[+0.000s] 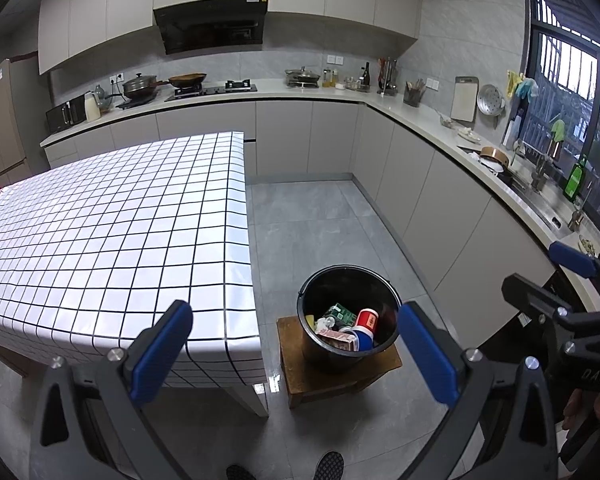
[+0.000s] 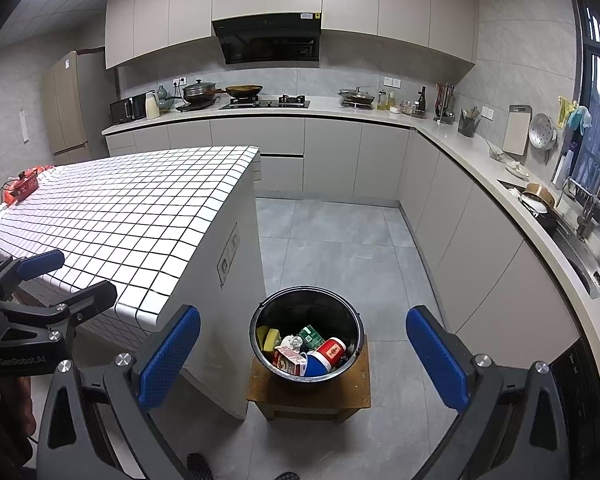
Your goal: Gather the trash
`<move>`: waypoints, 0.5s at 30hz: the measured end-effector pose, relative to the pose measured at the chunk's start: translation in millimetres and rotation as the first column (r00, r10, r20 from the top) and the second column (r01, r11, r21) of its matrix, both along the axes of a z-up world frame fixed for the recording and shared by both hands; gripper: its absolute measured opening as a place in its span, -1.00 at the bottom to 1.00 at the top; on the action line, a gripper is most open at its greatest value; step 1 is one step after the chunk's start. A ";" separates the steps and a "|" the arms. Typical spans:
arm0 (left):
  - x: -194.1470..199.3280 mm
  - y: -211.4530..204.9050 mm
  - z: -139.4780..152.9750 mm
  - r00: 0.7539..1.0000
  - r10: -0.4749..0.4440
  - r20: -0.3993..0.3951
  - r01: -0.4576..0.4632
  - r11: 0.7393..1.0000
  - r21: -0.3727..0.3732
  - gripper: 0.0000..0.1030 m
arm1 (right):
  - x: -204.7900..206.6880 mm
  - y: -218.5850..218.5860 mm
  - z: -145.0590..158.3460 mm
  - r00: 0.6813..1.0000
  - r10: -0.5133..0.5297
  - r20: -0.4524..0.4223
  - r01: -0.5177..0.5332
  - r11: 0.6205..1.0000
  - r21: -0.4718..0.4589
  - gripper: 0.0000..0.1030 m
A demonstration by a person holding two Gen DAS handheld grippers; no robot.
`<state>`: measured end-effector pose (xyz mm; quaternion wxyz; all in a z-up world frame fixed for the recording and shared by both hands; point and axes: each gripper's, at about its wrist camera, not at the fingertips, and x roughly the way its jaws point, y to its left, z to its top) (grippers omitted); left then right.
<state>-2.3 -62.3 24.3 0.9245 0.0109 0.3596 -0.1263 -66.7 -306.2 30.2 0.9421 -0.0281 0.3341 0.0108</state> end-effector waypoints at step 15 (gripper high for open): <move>3.1 0.3 -5.5 0.999 -0.031 0.007 0.031 0.999 0.014 0.99 | 2.0 -2.5 0.4 1.000 -0.007 0.003 0.007 1.000 -0.009 1.00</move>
